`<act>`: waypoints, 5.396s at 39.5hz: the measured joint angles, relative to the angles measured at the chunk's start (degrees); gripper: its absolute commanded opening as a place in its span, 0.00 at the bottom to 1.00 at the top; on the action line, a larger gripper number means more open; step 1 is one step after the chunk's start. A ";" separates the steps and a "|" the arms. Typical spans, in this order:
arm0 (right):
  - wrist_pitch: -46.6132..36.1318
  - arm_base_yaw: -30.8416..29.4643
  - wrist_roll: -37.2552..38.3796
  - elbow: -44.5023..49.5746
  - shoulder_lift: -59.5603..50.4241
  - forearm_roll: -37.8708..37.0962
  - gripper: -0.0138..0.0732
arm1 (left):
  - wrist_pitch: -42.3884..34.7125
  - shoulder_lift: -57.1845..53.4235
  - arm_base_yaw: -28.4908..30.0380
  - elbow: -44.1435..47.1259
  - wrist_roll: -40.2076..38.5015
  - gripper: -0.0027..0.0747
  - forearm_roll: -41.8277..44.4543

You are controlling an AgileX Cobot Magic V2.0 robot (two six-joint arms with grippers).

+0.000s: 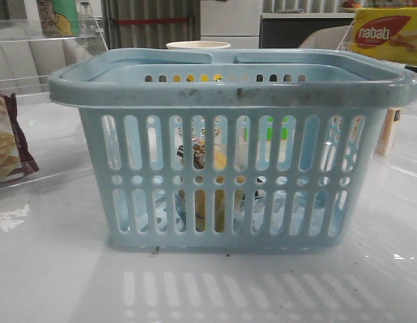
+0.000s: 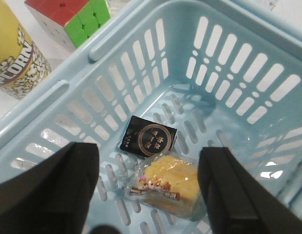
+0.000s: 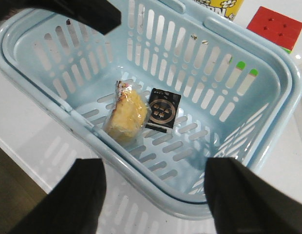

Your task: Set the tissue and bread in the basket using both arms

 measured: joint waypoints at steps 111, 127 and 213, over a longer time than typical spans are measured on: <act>3.38 0.00 0.00 0.00 0.00 0.00 0.22 | 0.93 -48.55 0.04 41.85 -12.36 0.15 8.82; 3.46 0.00 0.00 0.00 0.00 0.00 0.22 | -13.09 -58.63 21.64 52.41 -12.25 0.15 4.89; 3.78 0.00 0.00 0.00 0.00 0.00 0.22 | -46.27 -92.84 38.74 93.02 -12.18 0.15 4.35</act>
